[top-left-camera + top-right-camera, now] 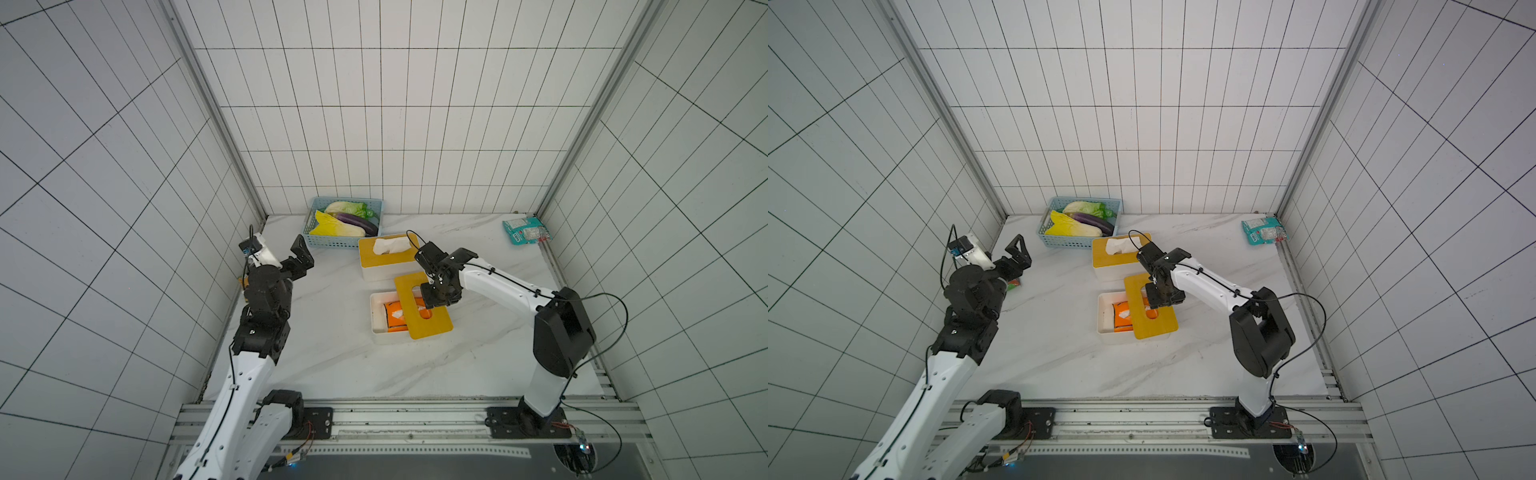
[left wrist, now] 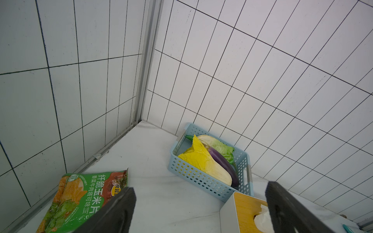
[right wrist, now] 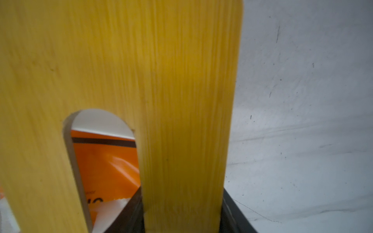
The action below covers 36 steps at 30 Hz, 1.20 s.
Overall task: Put the tissue paper into the tissue box
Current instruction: Close the box lid on the tissue box.
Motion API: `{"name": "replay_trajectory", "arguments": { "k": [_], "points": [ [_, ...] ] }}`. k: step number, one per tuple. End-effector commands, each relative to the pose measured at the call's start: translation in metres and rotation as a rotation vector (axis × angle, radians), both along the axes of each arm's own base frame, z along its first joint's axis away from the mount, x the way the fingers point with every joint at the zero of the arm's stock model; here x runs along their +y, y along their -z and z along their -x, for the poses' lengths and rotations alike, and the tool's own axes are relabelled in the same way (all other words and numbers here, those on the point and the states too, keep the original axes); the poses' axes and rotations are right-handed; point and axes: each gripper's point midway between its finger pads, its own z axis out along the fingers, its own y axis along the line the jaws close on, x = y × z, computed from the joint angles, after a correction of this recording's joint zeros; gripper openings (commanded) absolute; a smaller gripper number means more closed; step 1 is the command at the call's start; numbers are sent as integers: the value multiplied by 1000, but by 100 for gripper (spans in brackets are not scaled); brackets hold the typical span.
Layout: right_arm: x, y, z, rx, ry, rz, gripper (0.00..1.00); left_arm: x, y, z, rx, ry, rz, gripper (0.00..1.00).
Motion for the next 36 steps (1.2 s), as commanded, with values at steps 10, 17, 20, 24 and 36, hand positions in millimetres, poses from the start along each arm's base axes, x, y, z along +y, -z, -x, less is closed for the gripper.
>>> {"name": "replay_trajectory", "arguments": {
  "k": [10, 17, 20, 24, 36],
  "points": [
    [-7, -50, -13, -137, -27, 18, 48, -1, 0, -3, -8, 11, 0, 99],
    [-14, -83, -15, -225, -86, 13, 43, -28, 6, -18, 21, 161, 3, 98],
    [-17, -94, -16, -260, -129, 17, 39, -58, 6, -27, 33, 333, 5, 98],
    [-19, -105, -14, -291, -177, 15, 39, -89, 3, -34, 73, 509, 31, 99],
    [-1, -115, 10, -345, -409, -146, 34, -186, 33, -4, 421, 1134, 203, 98]
  ]
}}
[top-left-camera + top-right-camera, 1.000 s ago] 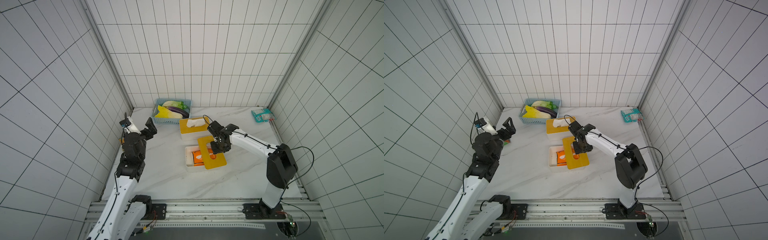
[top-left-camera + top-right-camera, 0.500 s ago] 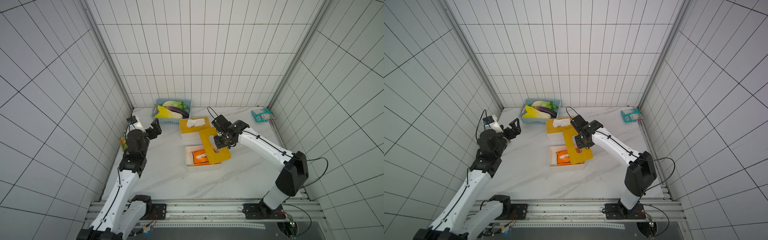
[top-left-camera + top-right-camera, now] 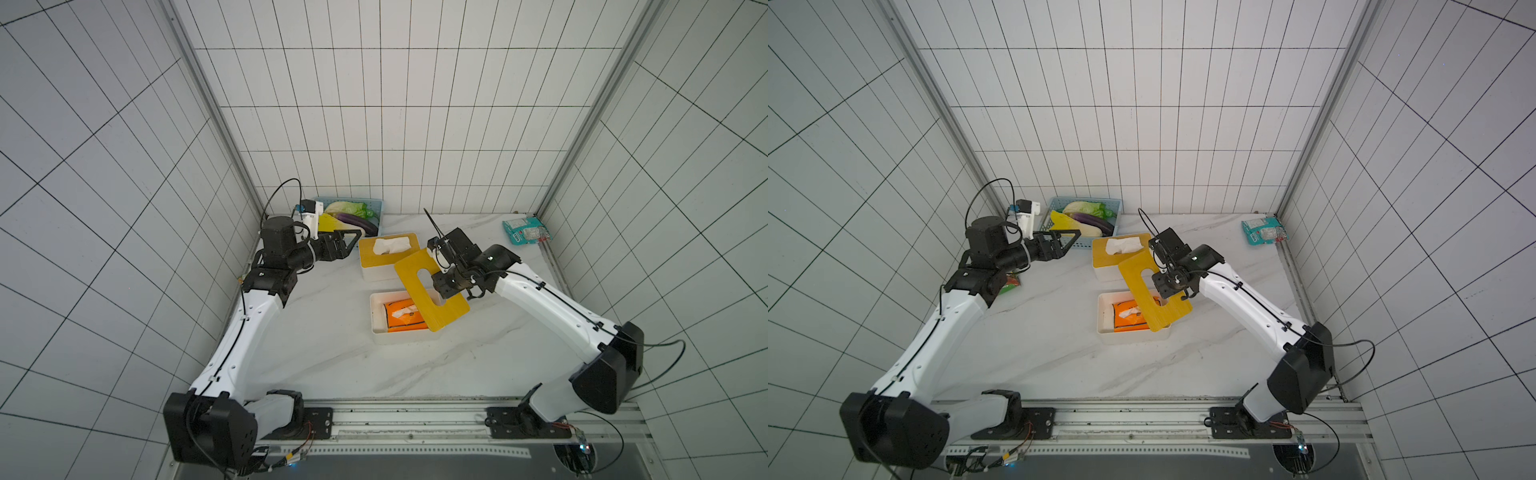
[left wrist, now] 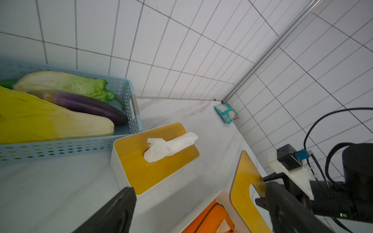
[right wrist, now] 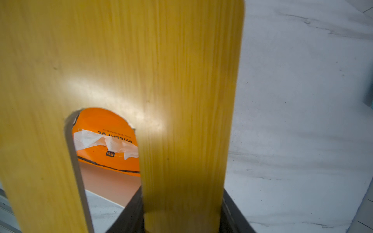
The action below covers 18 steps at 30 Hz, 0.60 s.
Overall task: Put the tissue paper into the tissue box
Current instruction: Close the box lid on the tissue box.
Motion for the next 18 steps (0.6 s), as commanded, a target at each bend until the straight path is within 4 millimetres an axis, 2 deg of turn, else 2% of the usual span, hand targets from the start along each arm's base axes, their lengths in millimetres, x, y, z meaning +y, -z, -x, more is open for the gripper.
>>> {"name": "replay_trajectory", "arguments": {
  "k": [1, 6, 11, 18],
  "points": [
    [14, -13, 12, -42, -129, -78, 35, -31, 32, 35, 169, 229, 15, 98],
    [17, -16, 28, -88, -245, -107, 36, -65, 57, 59, 295, 414, 19, 98],
    [23, -10, 42, -104, -375, -77, 36, -93, 79, 81, 397, 566, -22, 97],
    [26, 4, 47, -115, -453, -8, 34, -101, 96, 86, 476, 621, 21, 85]
  ]
}}
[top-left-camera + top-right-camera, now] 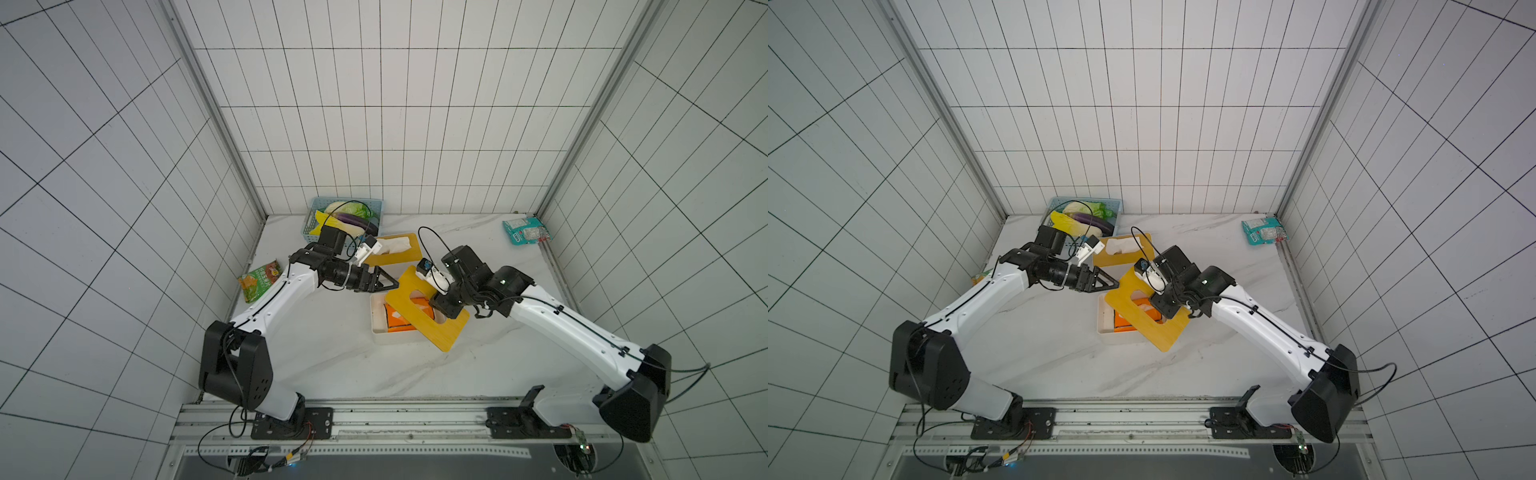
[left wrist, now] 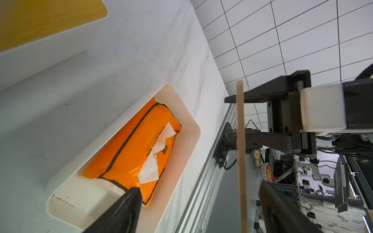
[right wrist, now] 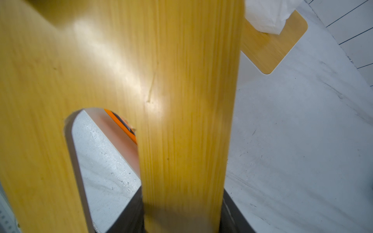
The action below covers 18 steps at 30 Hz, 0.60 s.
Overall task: Put the tissue paper into the tissue box
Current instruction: Close the box lid on the tissue box.
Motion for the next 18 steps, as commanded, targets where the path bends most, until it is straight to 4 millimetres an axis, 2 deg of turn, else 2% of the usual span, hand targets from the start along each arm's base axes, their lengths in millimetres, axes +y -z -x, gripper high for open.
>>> {"name": "replay_trajectory", "arguments": {
  "k": [1, 4, 9, 15, 18],
  "points": [
    [6, 4, 2, -23, -58, 18, 34, -4, -1, 6, 29, 49, 44, 83],
    [10, 8, 3, -19, -66, 28, 34, -7, 6, 9, 66, 61, 53, 74],
    [17, 12, 2, -15, -77, 42, 33, -11, 4, 15, 87, 86, 80, 60],
    [26, 11, 0, -27, -77, 32, 33, -14, 9, 17, 124, 94, 86, 38],
    [28, 11, -1, -36, -72, 30, 33, -14, 11, 17, 129, 93, 82, 30]
  ]
}}
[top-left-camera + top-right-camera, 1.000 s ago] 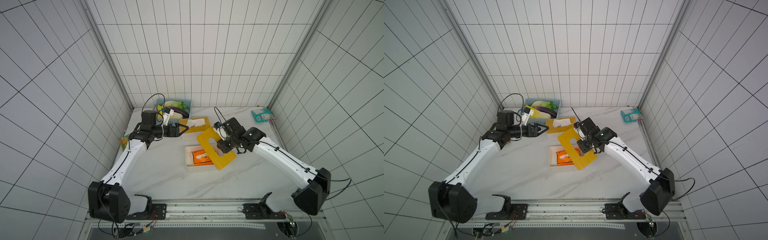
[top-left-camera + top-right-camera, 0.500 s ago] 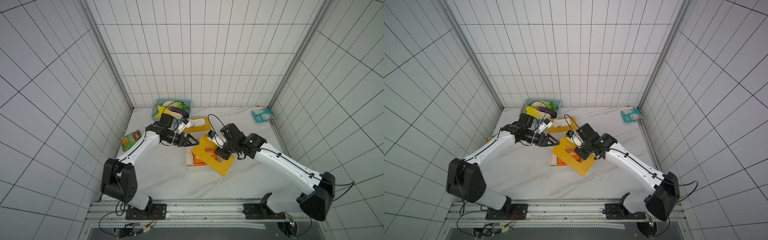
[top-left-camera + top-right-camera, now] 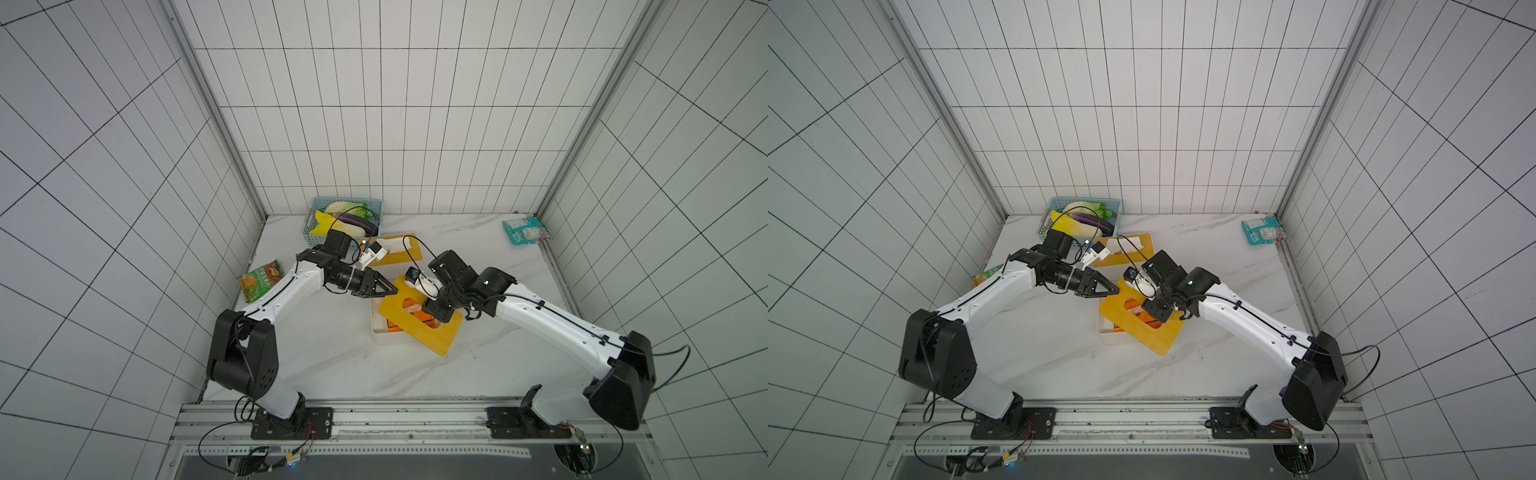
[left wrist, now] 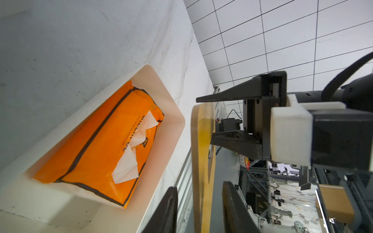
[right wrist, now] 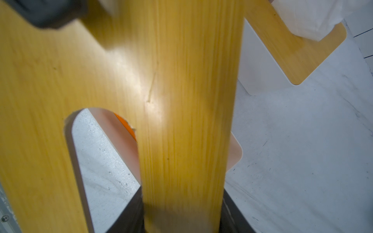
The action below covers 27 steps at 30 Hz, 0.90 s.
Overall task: Put the tissue paper into the tissue box
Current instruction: Close the box lid on the tissue box.
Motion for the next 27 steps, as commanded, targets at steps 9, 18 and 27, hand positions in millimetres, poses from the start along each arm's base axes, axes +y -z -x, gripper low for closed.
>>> {"name": "replay_trajectory", "arguments": {
  "k": [9, 18, 27],
  "points": [
    [19, -10, -12, -74, 16, -35, 33, -5, 9, 4, 42, 24, 9, 0],
    [20, -15, -18, -104, 87, -84, 55, -2, 15, -2, 82, 7, -12, 0],
    [4, -61, -20, -173, 244, -307, 85, 37, 11, -43, 73, -208, 26, 0]
  ]
}}
